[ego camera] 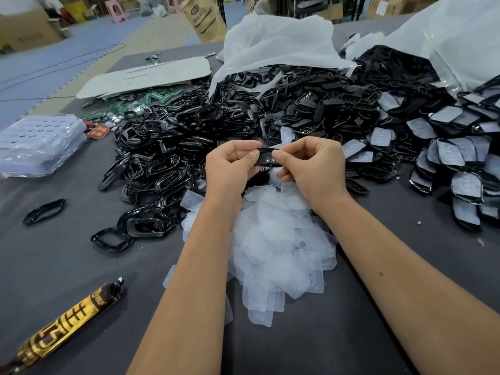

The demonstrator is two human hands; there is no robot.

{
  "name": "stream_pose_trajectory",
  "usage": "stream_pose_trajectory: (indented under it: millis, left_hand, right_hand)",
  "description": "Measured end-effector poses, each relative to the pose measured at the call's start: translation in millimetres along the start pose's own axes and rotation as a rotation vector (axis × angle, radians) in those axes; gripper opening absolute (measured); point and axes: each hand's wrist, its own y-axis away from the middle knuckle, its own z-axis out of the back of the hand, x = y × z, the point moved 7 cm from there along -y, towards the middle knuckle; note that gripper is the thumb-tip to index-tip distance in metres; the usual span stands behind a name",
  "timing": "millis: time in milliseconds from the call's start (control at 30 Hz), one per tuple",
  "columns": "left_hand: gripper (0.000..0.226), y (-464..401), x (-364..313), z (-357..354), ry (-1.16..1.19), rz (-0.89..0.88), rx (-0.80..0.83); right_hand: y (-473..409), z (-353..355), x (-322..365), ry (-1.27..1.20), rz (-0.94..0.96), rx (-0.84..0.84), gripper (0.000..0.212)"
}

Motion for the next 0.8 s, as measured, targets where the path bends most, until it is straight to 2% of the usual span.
stream_pose_trajectory:
  millis: [400,467,600,800]
  left_hand:
    - [0.032,-0.3,-0.2,-0.8,-0.018,-0.034,0.070]
    - [0.032,0.3,-0.7,-0.6,0.023,-0.025,0.079]
    - [0.031,1.8,-2.3,-4.2,0.080,-0.016,0.119]
    - [0.013,7.5,-6.5,-13.4,-0.030,-0.083,0.122]
  right_hand:
    - [2.9,5.5,6.8,0.270,0.095,-0.095,0.025]
    - [1.6,4.8,4.5,0.205,0.046,-0.062,0.027]
    - [-1.0,-0.4,-0.6,-0.018,-0.029,0.065,0.017]
    - [-2.1,1.0,-2.1,-0.013,0.008,0.061,0.015]
